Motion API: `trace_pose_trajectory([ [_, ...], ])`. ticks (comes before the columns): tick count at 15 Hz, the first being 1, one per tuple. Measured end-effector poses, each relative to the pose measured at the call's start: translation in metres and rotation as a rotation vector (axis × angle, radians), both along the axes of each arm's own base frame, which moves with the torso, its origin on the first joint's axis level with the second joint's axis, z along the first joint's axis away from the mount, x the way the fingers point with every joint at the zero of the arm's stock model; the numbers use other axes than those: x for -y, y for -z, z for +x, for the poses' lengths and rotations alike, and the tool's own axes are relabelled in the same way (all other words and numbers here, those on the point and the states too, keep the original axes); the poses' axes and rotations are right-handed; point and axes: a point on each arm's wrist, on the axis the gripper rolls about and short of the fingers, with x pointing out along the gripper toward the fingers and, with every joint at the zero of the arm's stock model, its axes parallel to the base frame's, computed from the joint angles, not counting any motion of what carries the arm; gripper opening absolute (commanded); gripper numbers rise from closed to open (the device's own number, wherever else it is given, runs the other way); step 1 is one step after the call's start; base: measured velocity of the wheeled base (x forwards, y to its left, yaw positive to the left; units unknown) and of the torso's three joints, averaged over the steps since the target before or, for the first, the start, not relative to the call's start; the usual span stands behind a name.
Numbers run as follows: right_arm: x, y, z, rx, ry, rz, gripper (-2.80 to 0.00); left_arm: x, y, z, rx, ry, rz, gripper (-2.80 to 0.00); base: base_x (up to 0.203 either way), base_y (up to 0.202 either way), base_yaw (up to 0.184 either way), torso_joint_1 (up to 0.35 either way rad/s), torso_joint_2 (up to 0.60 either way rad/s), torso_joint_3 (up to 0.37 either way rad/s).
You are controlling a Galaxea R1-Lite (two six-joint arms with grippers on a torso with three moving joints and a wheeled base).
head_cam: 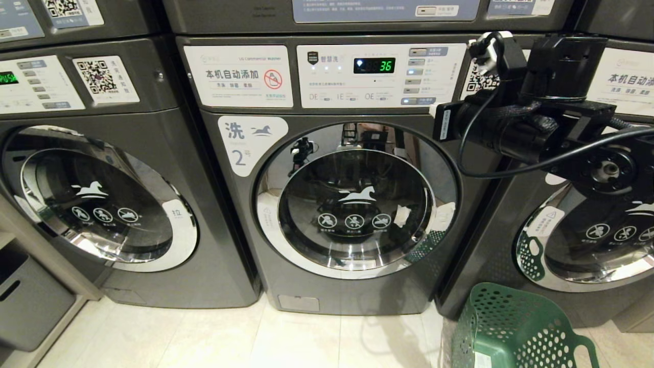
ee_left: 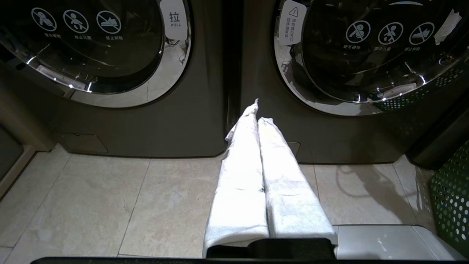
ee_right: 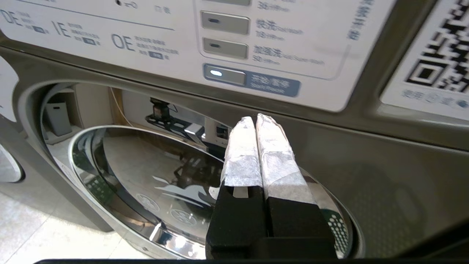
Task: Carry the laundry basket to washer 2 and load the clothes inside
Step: Press the washing machine switch
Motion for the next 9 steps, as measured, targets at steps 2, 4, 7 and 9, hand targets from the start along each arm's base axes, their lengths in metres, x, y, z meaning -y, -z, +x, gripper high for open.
trace_pose_trajectory([
  [2,-0.002,0.002,0.005,0.007,-0.002,0.003,-2.80,0.000,0.000,0.000,0.000,0.000,0.000,-2.80,0.000,0.000,0.000,0.000,0.00,0.000],
  [4,-0.004,0.002,0.008,0.013,-0.011,0.007,-2.80,0.000,0.000,0.000,0.000,0.000,0.000,-2.80,0.000,0.000,0.000,0.000,0.00,0.000],
  [7,-0.008,0.004,0.013,0.020,-0.025,0.010,-2.80,0.000,0.000,0.000,0.000,0.000,0.000,-2.80,0.000,0.000,0.000,0.000,0.00,0.000],
  [9,-0.012,0.002,0.017,0.048,-0.029,0.021,-2.80,0.000,0.000,0.000,0.000,0.000,0.000,-2.80,0.000,0.000,0.000,0.000,0.00,0.000],
])
